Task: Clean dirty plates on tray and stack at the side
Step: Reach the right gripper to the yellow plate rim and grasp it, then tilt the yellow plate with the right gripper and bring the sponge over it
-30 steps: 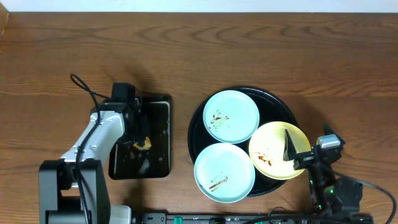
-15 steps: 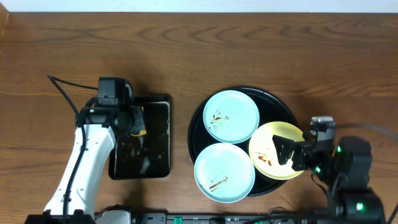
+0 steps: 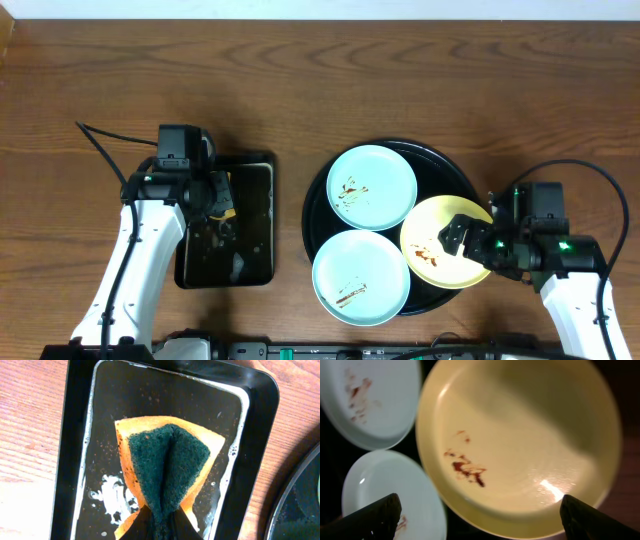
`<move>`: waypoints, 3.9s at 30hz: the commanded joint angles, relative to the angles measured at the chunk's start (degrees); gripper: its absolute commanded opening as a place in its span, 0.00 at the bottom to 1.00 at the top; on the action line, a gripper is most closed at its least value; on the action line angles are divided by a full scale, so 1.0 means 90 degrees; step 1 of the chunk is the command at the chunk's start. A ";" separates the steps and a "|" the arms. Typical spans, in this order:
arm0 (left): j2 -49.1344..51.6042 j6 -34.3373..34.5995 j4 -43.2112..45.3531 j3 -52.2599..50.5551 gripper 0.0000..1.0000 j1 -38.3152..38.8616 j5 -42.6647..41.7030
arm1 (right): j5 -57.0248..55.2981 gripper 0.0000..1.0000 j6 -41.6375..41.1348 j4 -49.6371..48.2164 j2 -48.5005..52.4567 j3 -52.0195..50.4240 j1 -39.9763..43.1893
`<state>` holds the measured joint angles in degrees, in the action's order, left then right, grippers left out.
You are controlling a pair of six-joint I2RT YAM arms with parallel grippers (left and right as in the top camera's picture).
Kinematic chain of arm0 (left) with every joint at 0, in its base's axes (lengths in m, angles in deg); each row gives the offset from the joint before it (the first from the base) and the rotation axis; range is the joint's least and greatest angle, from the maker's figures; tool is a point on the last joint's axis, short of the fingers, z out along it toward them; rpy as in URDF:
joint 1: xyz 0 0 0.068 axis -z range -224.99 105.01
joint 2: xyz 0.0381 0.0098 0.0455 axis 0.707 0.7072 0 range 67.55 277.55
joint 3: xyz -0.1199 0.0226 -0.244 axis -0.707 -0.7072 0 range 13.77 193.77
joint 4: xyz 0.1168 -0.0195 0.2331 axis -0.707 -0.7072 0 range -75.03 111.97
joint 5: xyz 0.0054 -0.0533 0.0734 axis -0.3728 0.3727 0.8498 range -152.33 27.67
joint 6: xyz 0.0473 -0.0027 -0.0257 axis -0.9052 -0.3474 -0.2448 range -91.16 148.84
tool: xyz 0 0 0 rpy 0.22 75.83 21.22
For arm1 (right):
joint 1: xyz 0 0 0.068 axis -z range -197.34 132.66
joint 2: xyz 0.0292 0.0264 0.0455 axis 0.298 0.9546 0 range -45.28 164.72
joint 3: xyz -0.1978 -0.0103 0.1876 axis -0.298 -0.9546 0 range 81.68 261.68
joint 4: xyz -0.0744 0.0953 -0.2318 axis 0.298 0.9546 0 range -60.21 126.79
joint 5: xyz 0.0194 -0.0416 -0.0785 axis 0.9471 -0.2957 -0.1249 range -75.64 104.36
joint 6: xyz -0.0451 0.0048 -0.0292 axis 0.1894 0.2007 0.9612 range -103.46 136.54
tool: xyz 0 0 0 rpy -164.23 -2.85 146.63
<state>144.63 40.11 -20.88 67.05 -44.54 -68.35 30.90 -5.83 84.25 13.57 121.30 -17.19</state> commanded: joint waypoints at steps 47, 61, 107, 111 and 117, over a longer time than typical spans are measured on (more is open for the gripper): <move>-0.0029 -0.0131 -0.0228 0.0114 0.07 0.0002 -0.0112 | -0.1506 0.96 -0.1727 -0.0971 0.0413 -0.0782 0.0066; -0.0029 -0.0153 -0.0294 0.0114 0.07 0.0002 -0.0112 | -0.0610 0.84 -0.1409 -0.1756 0.0410 -0.1367 0.0935; -0.0034 0.0449 0.0702 0.0117 0.08 0.1445 -0.2788 | -0.1304 0.02 -0.1263 -0.1309 0.0401 -0.0758 0.0940; -0.0029 0.0457 0.1326 0.0114 0.07 0.1528 -0.4340 | -0.1285 0.02 -0.1243 -0.1277 0.0403 -0.0758 0.0935; 0.0024 0.0986 0.1872 0.0112 0.07 0.2021 -0.4580 | -0.1285 0.02 -0.1246 -0.1287 0.0403 -0.0758 0.0935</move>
<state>144.63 45.68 -5.49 67.05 -28.79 -104.13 19.42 -17.68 72.64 17.24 113.24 -8.93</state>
